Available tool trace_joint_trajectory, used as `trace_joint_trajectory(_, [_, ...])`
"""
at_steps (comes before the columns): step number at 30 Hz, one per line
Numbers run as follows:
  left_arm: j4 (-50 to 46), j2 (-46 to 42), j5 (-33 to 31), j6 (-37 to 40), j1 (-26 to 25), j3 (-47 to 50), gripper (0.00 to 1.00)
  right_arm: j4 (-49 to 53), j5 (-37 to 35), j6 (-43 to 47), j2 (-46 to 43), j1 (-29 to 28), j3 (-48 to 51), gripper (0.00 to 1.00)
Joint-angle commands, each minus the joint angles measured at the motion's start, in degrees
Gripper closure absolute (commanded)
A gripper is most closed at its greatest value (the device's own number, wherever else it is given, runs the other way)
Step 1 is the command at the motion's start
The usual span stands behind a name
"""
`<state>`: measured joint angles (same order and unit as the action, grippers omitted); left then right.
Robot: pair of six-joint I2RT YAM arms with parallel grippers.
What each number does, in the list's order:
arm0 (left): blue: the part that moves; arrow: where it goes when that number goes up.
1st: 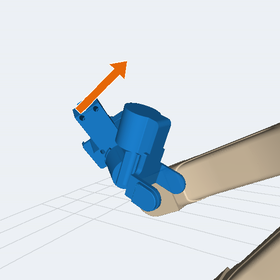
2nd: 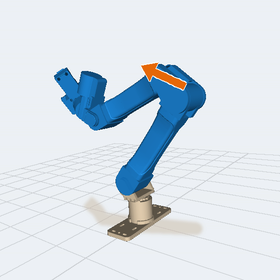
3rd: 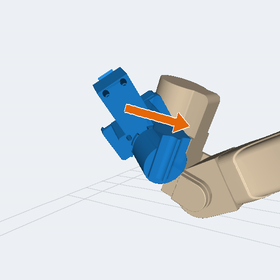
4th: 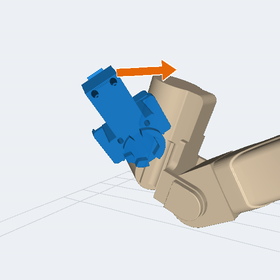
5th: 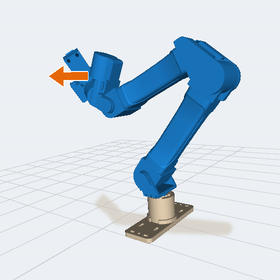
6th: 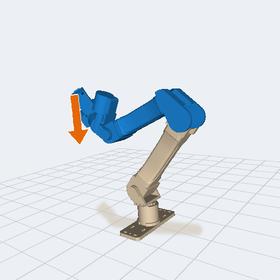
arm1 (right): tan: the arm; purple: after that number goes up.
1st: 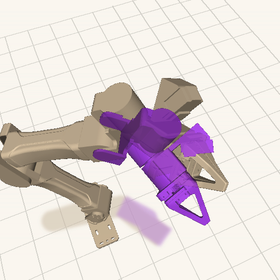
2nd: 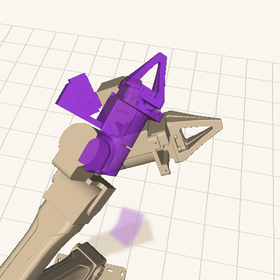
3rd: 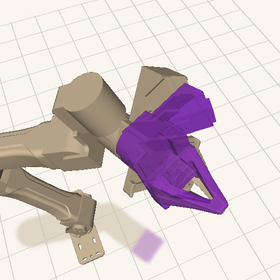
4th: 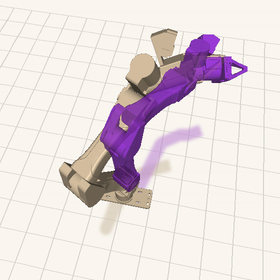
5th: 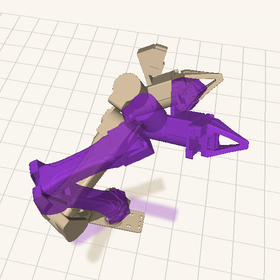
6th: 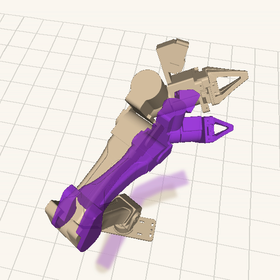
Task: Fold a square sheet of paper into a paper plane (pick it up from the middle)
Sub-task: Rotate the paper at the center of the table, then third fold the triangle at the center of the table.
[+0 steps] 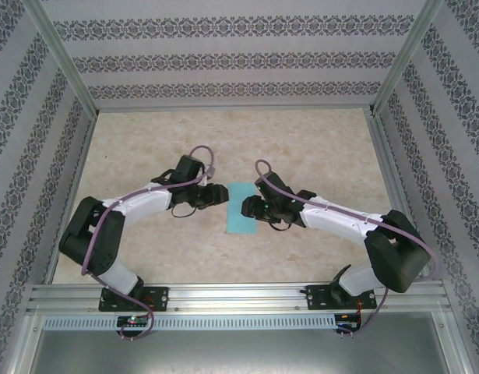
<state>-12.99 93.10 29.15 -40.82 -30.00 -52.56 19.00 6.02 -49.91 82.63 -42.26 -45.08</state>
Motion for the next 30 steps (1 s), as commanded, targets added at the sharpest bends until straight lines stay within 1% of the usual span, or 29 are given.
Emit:
trace_joint_trajectory(1, [5.1, 3.6, 2.9, -2.8, -3.3, -3.2, 0.6, -3.4, -1.2, -8.1, -3.2, 0.5, 3.0, 0.45])
trace_joint_trajectory(4, [4.8, 7.4, 2.7, -3.8, -4.7, -4.6, 0.68, -4.2, -0.8, -9.9, -3.6, 0.8, 4.6, 0.44])
trace_joint_trajectory(8, [4.7, 10.7, 1.8, -4.3, -5.1, -4.8, 0.75, -6.2, 1.3, -11.4, -2.7, 0.8, 5.8, 0.44])
trace_joint_trajectory(12, [3.6, 11.9, -0.2, -3.7, -5.1, -4.6, 0.76, -7.4, 2.7, -12.9, -1.5, 0.6, 6.1, 0.46])
trace_joint_trajectory(17, [1.6, 12.4, -3.7, -2.6, -5.1, -4.1, 0.81, -6.6, 3.1, -13.3, 0.5, 0.3, 5.5, 0.47])
trace_joint_trajectory(30, [2.7, 13.3, -5.2, -3.9, -4.5, 0.6, 0.81, -5.1, 5.4, -12.6, 5.1, -1.2, 4.0, 0.47])
